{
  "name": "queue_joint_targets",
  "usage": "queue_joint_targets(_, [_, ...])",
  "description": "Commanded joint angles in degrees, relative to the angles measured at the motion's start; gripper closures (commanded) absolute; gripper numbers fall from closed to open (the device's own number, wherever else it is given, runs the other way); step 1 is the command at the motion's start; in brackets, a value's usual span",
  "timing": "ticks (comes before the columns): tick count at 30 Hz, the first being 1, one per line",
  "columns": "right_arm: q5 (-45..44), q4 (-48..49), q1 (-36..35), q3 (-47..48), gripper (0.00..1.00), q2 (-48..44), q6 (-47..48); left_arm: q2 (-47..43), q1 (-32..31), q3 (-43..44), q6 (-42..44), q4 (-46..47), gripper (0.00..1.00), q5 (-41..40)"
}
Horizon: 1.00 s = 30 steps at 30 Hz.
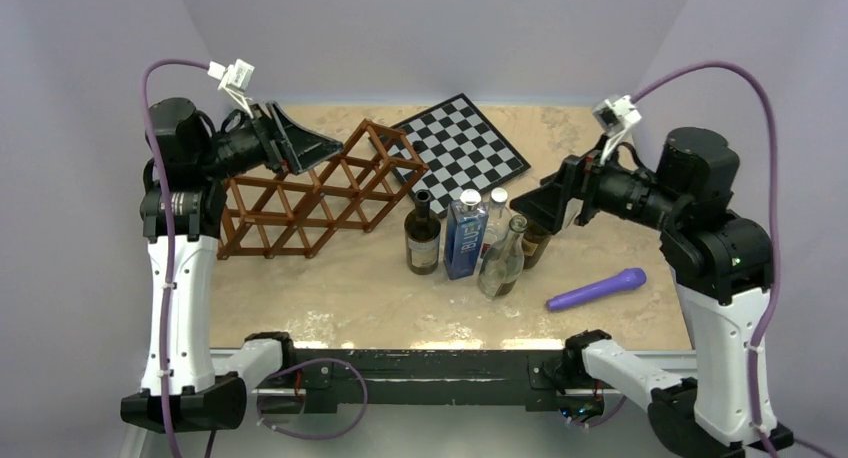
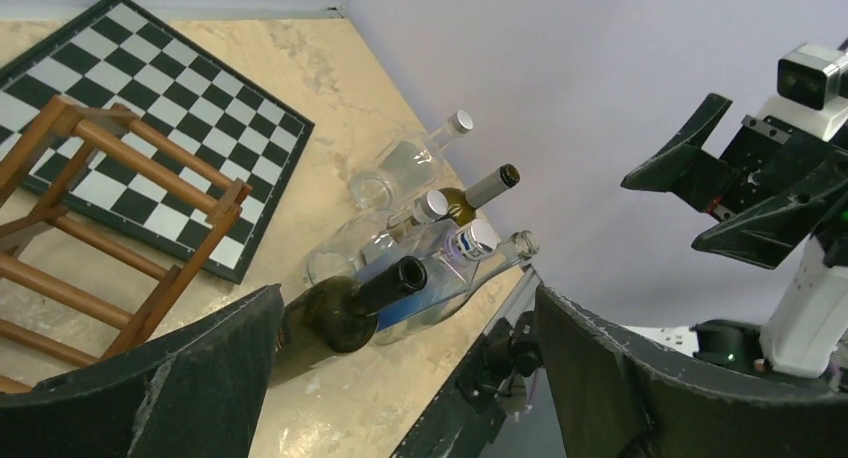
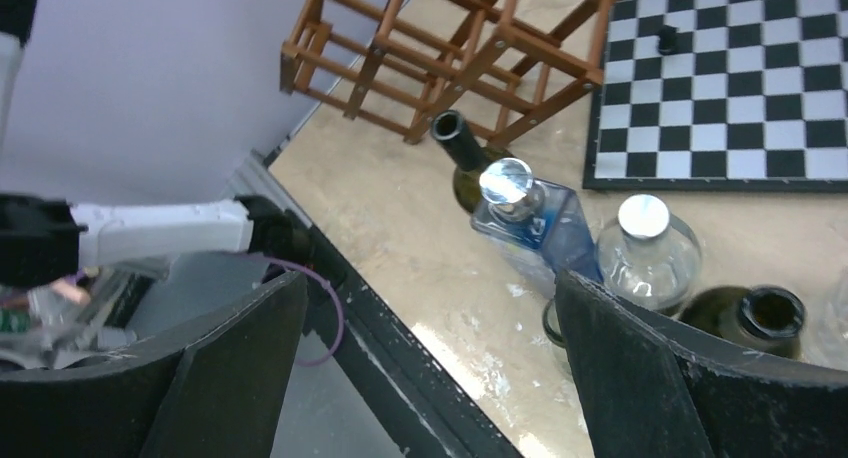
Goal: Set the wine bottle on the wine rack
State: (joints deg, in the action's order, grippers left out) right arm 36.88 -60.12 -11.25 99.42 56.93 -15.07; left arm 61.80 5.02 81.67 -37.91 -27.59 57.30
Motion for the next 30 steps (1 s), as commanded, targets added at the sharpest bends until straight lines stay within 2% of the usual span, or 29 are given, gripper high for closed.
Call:
queue_joint_targets(1, [-14.18, 2.24, -11.85, 2.03, 0.02, 3.01, 3.72, -3.26, -3.38, 5.23, 13.74, -9.32, 0.01, -8.33])
queue_joint_targets(7, [-41.20, -0.22, -22.28, 0.72, 0.07, 5.57, 4.33, -7.98, -7.09, 2.02, 23.91, -16.45, 0.01, -23.33])
queue_joint_targets(9, [-45.21, -0.73, -24.67, -0.58, 0.07, 5.66, 4.41, -9.14, -7.33, 0.95, 25.58, -17.77, 0.01, -26.90])
queue_joint_targets(12, [-50.10, -2.91, -27.52, -2.04, 0.10, 6.18, 3.94, -10.56, -7.56, -0.78, 25.97, -16.93, 0.01, -26.52])
queue_joint_targets(13, [-51.66, -4.20, -27.61, -2.50, 0.20, 6.48, 2.85, -10.64, -7.63, -1.00, 26.07, -16.88, 0.01, -25.74])
queue_joint_targets(15, [-52.22, -6.39, -27.68, -3.20, 0.31, 7.54, 1.46, -10.17, -7.65, -1.07, 26.05, -17.18, 0.01, -25.80])
queue_joint_targets(17, [-50.92, -7.27, -27.69, -4.17, 0.33, 8.26, -0.09, -9.74, -7.65, -0.99, 25.93, -17.11, 0.01, -27.15])
queue_joint_targets(20, [-49.31, -6.75, -27.72, -6.28, 0.33, 7.84, -2.18, -9.06, -7.65, 0.07, 25.79, -16.80, 0.01, -28.17])
queue_joint_targets(25, [-44.78, -3.26, -27.91, -9.81, 0.27, 5.60, -2.98, -7.25, -7.65, 1.09, 24.91, -16.22, 0.01, -29.72])
queue_joint_targets(30, [-43.13, -0.65, -29.55, -8.79, 0.25, 5.75, -1.52, -5.42, -7.65, 2.18, 23.07, -16.79, 0.01, -32.75])
